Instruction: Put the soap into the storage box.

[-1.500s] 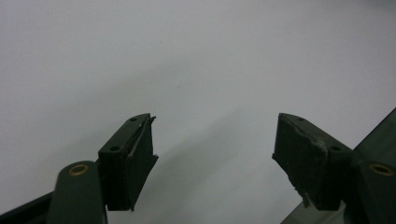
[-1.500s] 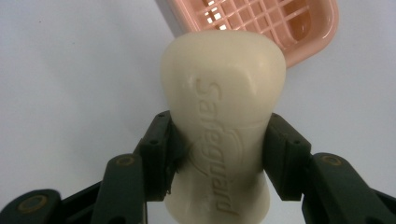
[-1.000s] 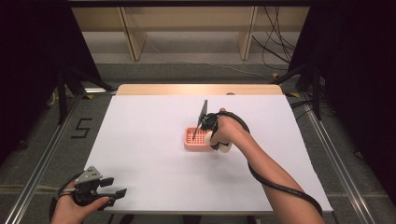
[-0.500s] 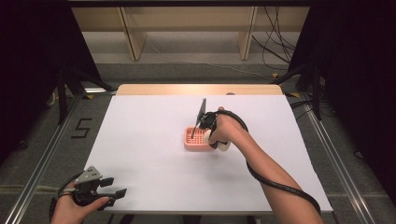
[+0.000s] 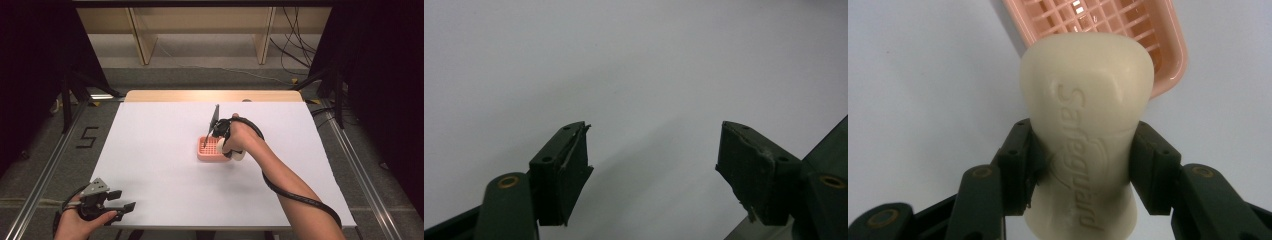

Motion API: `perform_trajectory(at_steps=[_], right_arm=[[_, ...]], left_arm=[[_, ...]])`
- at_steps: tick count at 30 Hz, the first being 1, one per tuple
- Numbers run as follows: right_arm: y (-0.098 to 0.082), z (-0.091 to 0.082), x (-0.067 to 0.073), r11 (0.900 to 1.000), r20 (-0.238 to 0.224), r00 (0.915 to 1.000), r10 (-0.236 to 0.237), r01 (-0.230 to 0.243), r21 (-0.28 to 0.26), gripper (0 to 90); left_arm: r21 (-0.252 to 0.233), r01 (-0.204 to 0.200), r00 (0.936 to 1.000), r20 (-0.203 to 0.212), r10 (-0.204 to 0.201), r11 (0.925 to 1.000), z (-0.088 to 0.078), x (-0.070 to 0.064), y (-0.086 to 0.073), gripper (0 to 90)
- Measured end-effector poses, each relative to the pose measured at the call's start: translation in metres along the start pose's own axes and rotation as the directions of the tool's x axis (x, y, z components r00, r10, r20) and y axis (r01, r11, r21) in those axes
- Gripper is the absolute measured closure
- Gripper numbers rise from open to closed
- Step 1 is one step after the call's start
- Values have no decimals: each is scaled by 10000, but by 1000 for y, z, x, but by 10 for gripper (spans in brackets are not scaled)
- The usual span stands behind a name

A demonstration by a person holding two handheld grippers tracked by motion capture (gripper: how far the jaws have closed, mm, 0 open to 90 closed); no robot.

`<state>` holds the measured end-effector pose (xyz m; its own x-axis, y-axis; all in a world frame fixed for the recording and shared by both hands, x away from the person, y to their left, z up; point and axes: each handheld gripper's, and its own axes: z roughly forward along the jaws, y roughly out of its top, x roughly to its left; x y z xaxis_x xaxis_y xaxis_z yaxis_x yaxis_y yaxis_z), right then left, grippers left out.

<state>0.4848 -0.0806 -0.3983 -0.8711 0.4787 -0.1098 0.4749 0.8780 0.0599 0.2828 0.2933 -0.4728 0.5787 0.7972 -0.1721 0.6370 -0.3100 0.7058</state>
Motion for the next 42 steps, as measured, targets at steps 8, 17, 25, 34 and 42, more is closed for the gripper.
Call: perform_trajectory(at_steps=[8,17,25,34,42], right_arm=[[3,-1,-1,10000,148,9999,-22,20,82,505],[7,-1,-3,9999,189,9998,-86,85,54,505],[10,1,-4,10000,151,9999,-12,13,-80,505],[12,5,-6,9999,90,9999,76,-75,-93,505],[15,7,-10,9994,178,9996,-233,237,-248,505]], left_arm=[[8,5,10000,1,-5,10000,0,0,0,278],[-58,94,10000,13,-94,9999,0,0,0,278],[-49,118,9999,-2,-118,9999,0,0,0,278],[-55,66,10000,11,-65,10000,0,0,0,278],[-38,68,10000,12,-68,10000,0,0,-1,278]])
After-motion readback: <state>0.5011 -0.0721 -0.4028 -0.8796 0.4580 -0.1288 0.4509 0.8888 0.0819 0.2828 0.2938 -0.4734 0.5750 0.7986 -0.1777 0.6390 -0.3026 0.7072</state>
